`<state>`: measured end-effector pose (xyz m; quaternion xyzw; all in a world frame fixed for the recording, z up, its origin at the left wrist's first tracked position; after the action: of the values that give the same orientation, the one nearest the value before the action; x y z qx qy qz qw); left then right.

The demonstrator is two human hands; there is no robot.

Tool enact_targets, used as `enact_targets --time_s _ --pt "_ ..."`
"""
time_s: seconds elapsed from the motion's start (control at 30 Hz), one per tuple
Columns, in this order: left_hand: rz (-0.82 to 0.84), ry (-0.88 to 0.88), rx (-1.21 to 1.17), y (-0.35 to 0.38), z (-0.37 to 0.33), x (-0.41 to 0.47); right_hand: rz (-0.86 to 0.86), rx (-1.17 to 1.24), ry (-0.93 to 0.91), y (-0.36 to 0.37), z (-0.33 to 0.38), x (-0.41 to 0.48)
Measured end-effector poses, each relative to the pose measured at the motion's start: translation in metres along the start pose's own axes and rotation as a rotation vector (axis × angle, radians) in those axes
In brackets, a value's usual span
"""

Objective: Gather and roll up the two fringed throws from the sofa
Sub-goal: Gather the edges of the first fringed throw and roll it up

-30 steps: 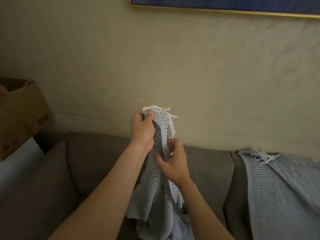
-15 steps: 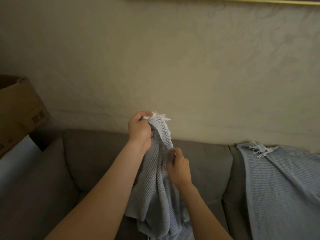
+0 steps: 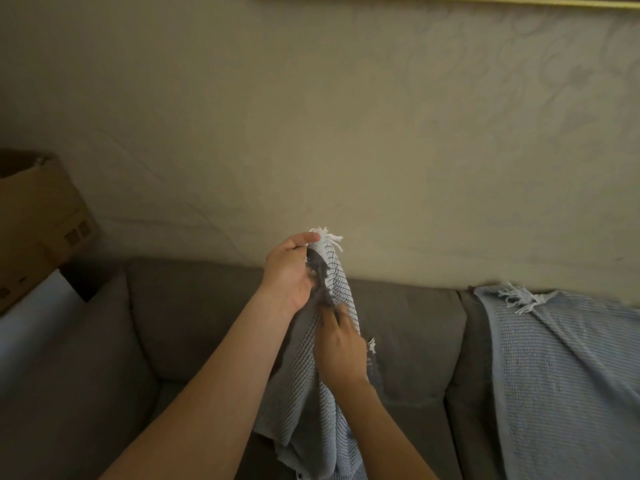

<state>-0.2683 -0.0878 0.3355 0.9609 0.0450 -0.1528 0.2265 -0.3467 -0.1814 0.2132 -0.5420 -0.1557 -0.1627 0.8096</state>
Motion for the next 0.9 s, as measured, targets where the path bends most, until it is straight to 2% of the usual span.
enact_targets --time_s 0.13,0.27,0.37,0.43,0.63,0.9 --pt "-0.011 -0.021 -0.071 -0.001 0.005 -0.004 -0.025 0.132 0.141 -0.002 0.009 0.003" --pt "-0.012 -0.053 -0.093 -0.001 0.013 -0.012 0.008 0.269 0.418 -0.011 0.018 0.011" --pt "-0.012 -0.056 -0.137 0.000 0.016 -0.015 -0.066 0.399 0.517 -0.016 0.019 0.022" --pt "-0.012 -0.052 -0.181 -0.001 0.015 -0.016 -0.101 0.373 0.533 -0.015 0.016 0.025" --pt "0.048 0.020 -0.287 -0.002 0.006 -0.019 -0.018 0.371 0.472 -0.017 0.010 0.015" --pt "0.007 0.185 -0.363 0.005 -0.027 -0.013 -0.104 0.670 0.325 -0.078 -0.015 0.048"
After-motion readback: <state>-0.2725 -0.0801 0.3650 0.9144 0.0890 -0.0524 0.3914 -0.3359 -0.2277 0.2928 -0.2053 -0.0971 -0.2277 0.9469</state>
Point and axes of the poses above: each hand's wrist, its own x-axis towards the middle knuckle, its own y-axis out of the palm, z = x × y, the point moved 2 cm from there along x, towards the middle knuckle
